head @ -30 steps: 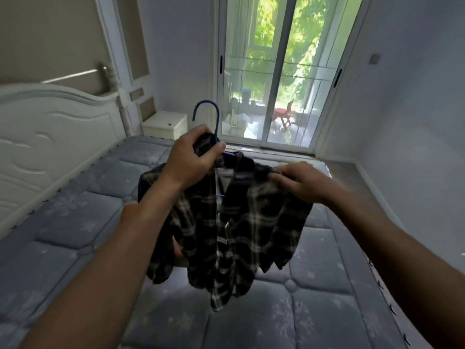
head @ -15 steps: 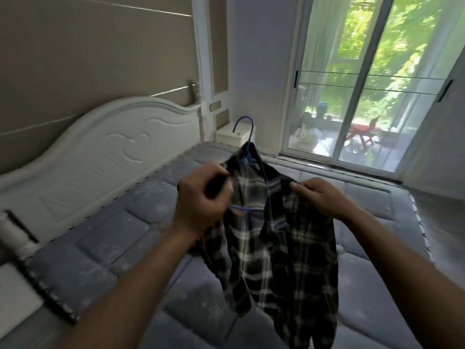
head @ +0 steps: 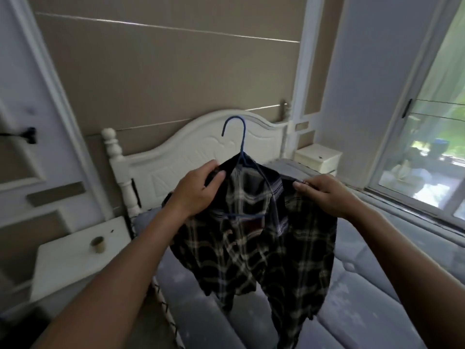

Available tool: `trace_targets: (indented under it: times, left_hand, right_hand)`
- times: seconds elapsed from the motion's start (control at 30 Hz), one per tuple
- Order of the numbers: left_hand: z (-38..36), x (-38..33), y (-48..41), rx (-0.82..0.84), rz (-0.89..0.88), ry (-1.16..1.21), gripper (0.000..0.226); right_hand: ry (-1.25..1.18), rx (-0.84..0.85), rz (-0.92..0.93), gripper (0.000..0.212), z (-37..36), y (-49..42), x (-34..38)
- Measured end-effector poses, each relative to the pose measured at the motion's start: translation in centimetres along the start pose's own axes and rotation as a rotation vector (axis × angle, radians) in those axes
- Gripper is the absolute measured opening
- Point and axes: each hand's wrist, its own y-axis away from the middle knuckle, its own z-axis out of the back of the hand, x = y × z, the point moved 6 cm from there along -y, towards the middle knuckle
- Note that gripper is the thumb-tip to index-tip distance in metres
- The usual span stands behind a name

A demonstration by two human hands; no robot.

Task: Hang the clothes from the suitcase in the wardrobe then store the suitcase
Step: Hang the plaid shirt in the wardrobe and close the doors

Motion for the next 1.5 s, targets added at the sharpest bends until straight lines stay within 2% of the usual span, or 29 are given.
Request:
trace_targets:
  times: [0.1, 0.17, 0.23, 0.3, 0.43, 0.5, 0.6, 0.67, 0.77, 0.9, 0.97, 1.07, 1.1, 1.17, 1.2, 1.23, 1.27, 1.3, 1.33, 1.43, 1.47, 1.5]
  left_hand:
    - [4.1, 1.5, 1.4, -0.060, 0.033, -0.049, 0.023]
    - [6.3, 2.2, 2.2, -0.091, 0.062, -0.110, 0.024]
    - [9.3, 3.3, 3.6, -0.134, 0.107, -0.161, 0.025]
    - [12.3, 4.2, 5.2, -0.177, 0.142, -0.203, 0.025]
    - [17.8, 6.1, 9.4, -0.257, 0.235, -0.355, 0.026]
    - [20.9, 7.2, 12.0, -0.309, 0.304, -0.452, 0.024]
    - [25.5, 8.4, 16.0, -0.373, 0.407, -0.658, 0.021]
    - [27.7, 8.9, 17.9, -0.407, 0.449, -0.755, 0.021]
    - [30.2, 9.4, 21.0, -0.436, 0.493, -0.806, 0.021]
    - [33.3, 9.4, 25.4, -0.513, 0.520, -0.807, 0.018]
    - [34.8, 9.0, 27.2, -0.552, 0.505, -0.796, 0.017]
    - [37.8, 8.8, 29.6, -0.589, 0.491, -0.824, 0.019]
    - [38.8, 8.7, 30.4, -0.607, 0.485, -0.830, 0.019]
    - [40.7, 8.3, 31.6, -0.646, 0.468, -0.819, 0.018]
    - [41.5, 8.0, 32.2, -0.661, 0.451, -0.813, 0.018]
    - [42.0, 7.8, 32.5, -0.657, 0.429, -0.802, 0.018]
    - [42.6, 7.8, 32.8, -0.653, 0.422, -0.808, 0.019]
    - [43.3, 7.8, 33.2, -0.656, 0.431, -0.823, 0.020]
    - [43.8, 7.9, 33.4, -0.659, 0.438, -0.822, 0.021]
    - [45.2, 7.8, 33.8, -0.675, 0.463, -0.817, 0.019]
    - [45.5, 7.7, 33.7, -0.686, 0.472, -0.825, 0.018]
    - [45.8, 7.6, 33.7, -0.693, 0.483, -0.837, 0.017]
  right_hand:
    - [0.058, 0.020, 0.104, 0.047, -2.5, -2.5, 2.8]
    - [0.040, -0.087, 0.200, 0.039, -3.7, -3.9, 5.3]
    - [0.042, -0.224, 0.287, 0.043, -6.1, -5.4, 9.3]
    - [0.140, -0.307, 0.309, 0.043, -9.1, -6.9, 13.3]
    - [0.348, -0.402, 0.286, 0.019, -14.2, -9.8, 20.4]
    - [0.306, -0.325, 0.273, 0.015, -16.4, -11.1, 24.1]
    - [0.041, -0.129, 0.230, 0.017, -19.9, -12.3, 29.8]
    - [-0.055, -0.010, 0.279, 0.021, -22.2, -12.0, 33.9]
    - [-0.229, 0.168, 0.344, 0.027, -25.9, -10.5, 40.2]
    - [-0.406, 0.345, 0.337, 0.030, -30.5, -8.5, 46.5]
    - [-0.431, 0.381, 0.358, 0.024, -31.6, -8.0, 48.2]
    - [-0.523, 0.587, 0.425, 0.026, -32.9, -7.7, 50.3]
    - [-0.492, 0.560, 0.556, 0.028, -32.6, -8.2, 50.8]
    - [-0.402, 0.287, 0.807, 0.023, -31.1, -10.1, 51.0]
    - [-0.399, 0.112, 0.851, 0.018, -30.6, -11.9, 50.5]
    - [-0.394, -0.024, 0.821, 0.022, -30.1, -13.6, 49.3]
    - [-0.400, -0.081, 0.791, 0.034, -30.1, -15.5, 48.4]
    - [-0.388, -0.040, 0.802, 0.045, -30.4, -17.7, 48.4]
    - [-0.382, 0.104, 0.812, 0.050, -31.0, -19.5, 48.7]
    - [-0.347, 0.828, 0.591, 0.028, -33.7, -22.0, 50.3]
    - [-0.351, 1.013, 0.519, 0.035, -34.6, -22.1, 50.7]
    - [-0.374, 1.141, 0.472, 0.057, -35.4, -22.2, 51.1]
